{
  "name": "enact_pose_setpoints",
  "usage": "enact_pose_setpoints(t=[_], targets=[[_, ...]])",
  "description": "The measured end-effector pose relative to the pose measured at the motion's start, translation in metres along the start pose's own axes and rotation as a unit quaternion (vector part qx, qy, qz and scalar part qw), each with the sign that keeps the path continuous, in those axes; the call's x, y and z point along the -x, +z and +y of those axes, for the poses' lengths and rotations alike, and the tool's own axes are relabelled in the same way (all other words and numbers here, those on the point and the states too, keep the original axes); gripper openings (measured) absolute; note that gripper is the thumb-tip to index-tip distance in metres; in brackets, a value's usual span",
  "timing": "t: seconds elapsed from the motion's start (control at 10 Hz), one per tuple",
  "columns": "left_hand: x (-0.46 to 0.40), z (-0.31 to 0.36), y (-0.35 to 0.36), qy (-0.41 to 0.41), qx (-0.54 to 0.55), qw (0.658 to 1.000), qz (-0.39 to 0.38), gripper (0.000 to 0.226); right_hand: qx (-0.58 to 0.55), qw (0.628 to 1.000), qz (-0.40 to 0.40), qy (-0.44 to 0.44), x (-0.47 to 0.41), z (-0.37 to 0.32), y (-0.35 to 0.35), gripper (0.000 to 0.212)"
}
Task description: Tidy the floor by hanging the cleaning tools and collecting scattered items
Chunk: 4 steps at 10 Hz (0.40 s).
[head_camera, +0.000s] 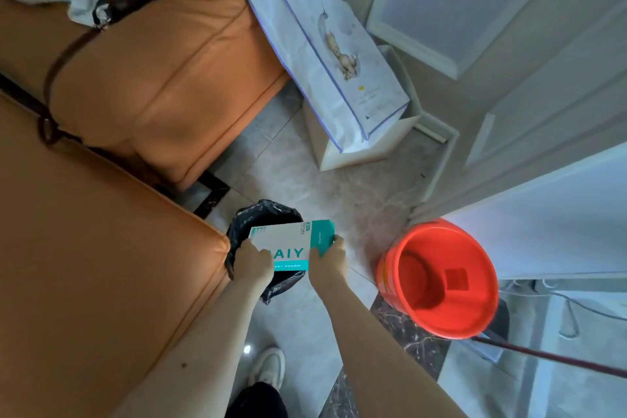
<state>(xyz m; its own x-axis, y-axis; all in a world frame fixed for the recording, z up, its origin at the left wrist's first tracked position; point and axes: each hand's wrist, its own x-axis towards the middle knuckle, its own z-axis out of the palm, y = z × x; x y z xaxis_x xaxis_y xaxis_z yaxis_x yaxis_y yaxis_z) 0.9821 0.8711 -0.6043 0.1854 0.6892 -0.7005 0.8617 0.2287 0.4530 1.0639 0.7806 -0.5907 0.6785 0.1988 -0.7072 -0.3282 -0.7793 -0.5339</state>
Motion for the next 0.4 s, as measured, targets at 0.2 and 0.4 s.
enact_pose_setpoints(t=[0.2, 0.4], targets=[[-0.025, 0.003, -0.011, 0.013, -0.020, 0.999, -0.034, 0.048, 0.042, 0.996, -0.078, 0.020, -0.005, -0.004, 0.021, 0.059], [-0.022, 0.027, -0.015, 0.036, -0.043, 0.996, -0.069, 0.047, 0.051, 0.994, -0.097, 0.011, -0.003, -0.017, 0.017, 0.046]])
